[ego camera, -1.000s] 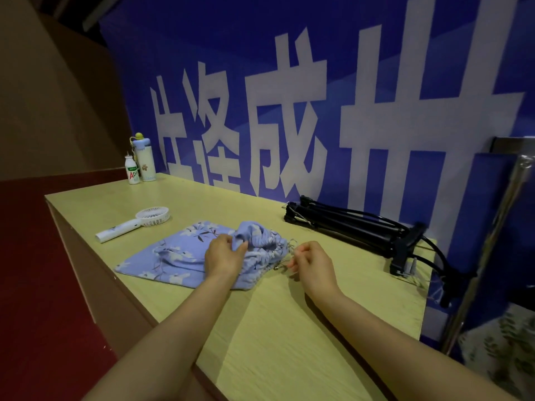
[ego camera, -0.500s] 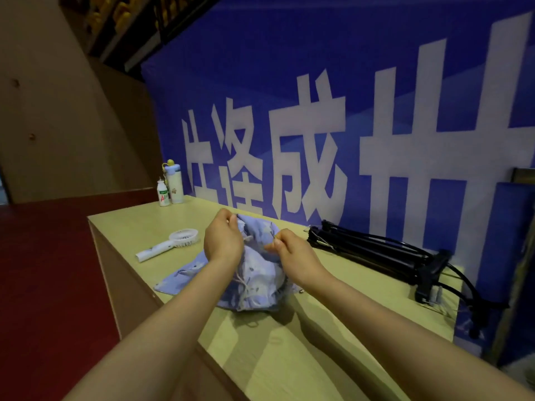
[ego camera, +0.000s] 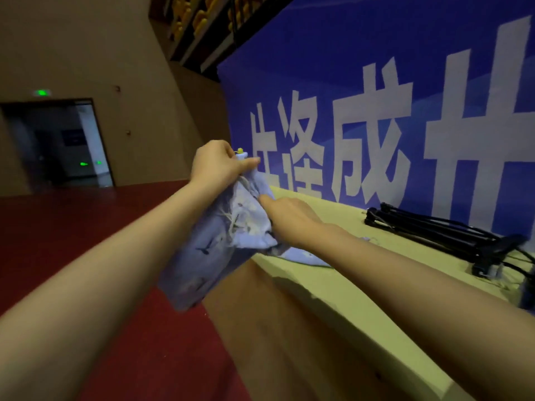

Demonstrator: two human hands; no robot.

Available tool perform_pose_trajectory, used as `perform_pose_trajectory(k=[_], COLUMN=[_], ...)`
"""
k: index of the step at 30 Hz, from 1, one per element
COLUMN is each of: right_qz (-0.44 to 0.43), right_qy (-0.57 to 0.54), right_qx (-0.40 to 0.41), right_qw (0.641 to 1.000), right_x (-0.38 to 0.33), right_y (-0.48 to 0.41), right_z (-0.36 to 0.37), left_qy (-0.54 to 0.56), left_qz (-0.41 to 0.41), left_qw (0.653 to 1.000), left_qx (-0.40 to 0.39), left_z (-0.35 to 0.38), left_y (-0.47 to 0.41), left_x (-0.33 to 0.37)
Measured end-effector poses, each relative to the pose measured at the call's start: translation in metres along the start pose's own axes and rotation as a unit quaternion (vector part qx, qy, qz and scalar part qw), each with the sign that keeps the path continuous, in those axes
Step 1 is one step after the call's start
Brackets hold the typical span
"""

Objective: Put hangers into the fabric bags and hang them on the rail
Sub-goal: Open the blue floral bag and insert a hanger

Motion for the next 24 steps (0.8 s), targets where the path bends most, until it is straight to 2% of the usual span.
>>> perform_pose_trajectory(k=[2,5,7,9,12,14,15,16,17,19,20,22,24], right_qz=[0.007,0.013,0.029,0.046,0.072,0.094,0.110,0.126,0.137,0.131,0.125,0.122,0.122], right_qy=[0.044,0.112,0.116,0.127,0.102,0.025,-0.062,-0.179,-0.302,-0.458,-0.483,-0.487,-0.480], right_qx=[-0.029,-0.038,-0.068,-0.086,-0.071,-0.044,-0.019,0.008,0.028,0.046,0.050,0.048,0.034], right_qw=[0.999,0.993,0.991,0.987,0.990,0.994,0.992,0.976,0.943,0.878,0.865,0.863,0.868], right_x=[-0.003,-0.004,-0.002,0.002,0.019,0.027,0.031,0.033,0.034,0.034,0.035,0.039,0.044], right_y=[0.010,0.019,0.022,0.028,0.033,0.034,0.033,0.034,0.033,0.036,0.037,0.039,0.040], right_z=[0.006,0.012,0.009,0.003,0.003,0.006,0.007,0.006,0.005,0.003,0.002,0.007,0.011], left_qy=[-0.126,-0.273,-0.280,-0.240,-0.181,-0.150,-0.128,-0.110,-0.103,-0.119,-0.143,-0.170,-0.144], left_qz=[0.041,0.138,0.186,0.220,0.263,0.268,0.266,0.259,0.245,0.215,0.207,0.187,0.152], left_qw=[0.985,0.922,0.902,0.905,0.908,0.914,0.917,0.921,0.927,0.941,0.947,0.957,0.968], left_qx=[-0.106,-0.237,-0.272,-0.274,-0.272,-0.266,-0.267,-0.269,-0.266,-0.232,-0.199,-0.141,-0.136], left_z=[-0.017,-0.024,-0.017,-0.009,0.003,0.010,0.015,0.020,0.024,0.031,0.033,0.036,0.039], left_y=[0.011,0.027,0.035,0.037,0.035,0.037,0.038,0.039,0.040,0.039,0.037,0.033,0.029], left_x=[-0.007,-0.018,-0.020,-0.021,-0.016,-0.010,-0.005,-0.001,0.003,0.003,0.001,-0.003,-0.005])
Point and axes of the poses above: each hand's wrist, its own y-axis away from the middle knuckle, its own z-axis out of the palm, x = y × z, the point moved 2 cm from there along -y, towards the middle knuckle, and after that the axes turned 4 degrees about y, right-handed, at the moved point
